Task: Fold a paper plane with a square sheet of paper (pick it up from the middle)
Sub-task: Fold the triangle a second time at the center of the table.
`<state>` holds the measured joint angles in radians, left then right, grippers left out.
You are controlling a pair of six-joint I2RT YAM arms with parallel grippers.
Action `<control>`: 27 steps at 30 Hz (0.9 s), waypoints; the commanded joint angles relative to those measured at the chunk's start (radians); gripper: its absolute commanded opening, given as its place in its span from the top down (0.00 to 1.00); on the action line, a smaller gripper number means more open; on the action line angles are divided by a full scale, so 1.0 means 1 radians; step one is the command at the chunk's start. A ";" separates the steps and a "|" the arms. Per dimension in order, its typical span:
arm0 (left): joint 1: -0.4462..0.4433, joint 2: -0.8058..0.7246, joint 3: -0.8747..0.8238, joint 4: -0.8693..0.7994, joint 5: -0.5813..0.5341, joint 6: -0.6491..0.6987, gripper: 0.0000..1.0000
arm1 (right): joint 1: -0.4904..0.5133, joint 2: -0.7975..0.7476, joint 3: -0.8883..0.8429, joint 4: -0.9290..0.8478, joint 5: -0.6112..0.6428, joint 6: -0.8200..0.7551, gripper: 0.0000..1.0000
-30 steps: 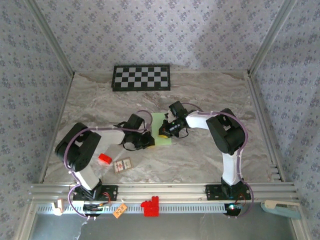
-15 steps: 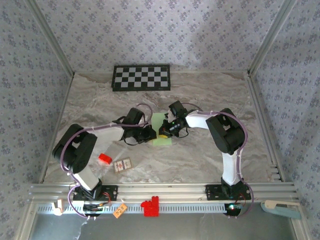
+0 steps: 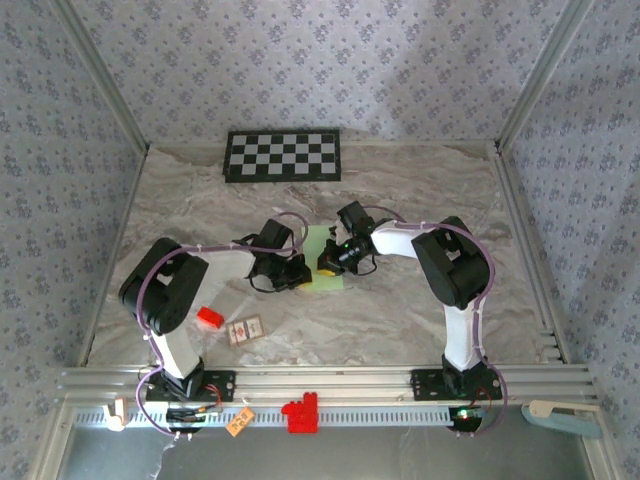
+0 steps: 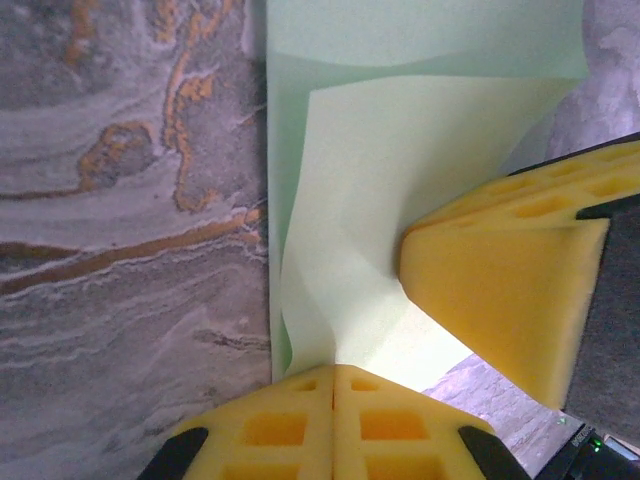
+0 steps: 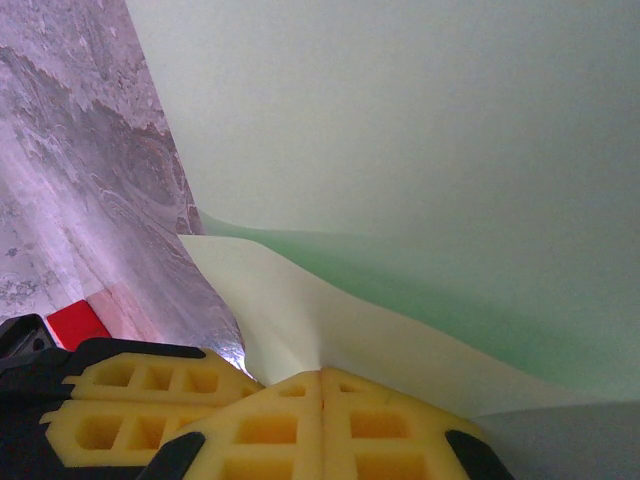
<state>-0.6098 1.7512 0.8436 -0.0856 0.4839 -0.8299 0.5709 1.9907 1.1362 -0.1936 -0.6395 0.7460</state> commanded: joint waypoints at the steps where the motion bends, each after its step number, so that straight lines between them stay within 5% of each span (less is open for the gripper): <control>1: -0.005 0.002 -0.022 -0.172 -0.062 0.034 0.93 | -0.004 0.083 -0.029 -0.101 0.175 -0.008 1.00; 12: -0.009 -0.091 0.022 -0.070 0.032 0.008 0.90 | -0.005 0.100 -0.064 -0.088 0.181 -0.027 1.00; 27: -0.020 0.087 0.129 -0.077 0.005 0.030 0.92 | -0.008 0.099 -0.061 -0.080 0.177 -0.023 1.00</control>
<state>-0.6170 1.8004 0.9531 -0.1486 0.4900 -0.8124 0.5686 1.9926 1.1301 -0.1837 -0.6445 0.7341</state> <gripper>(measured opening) 0.087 0.054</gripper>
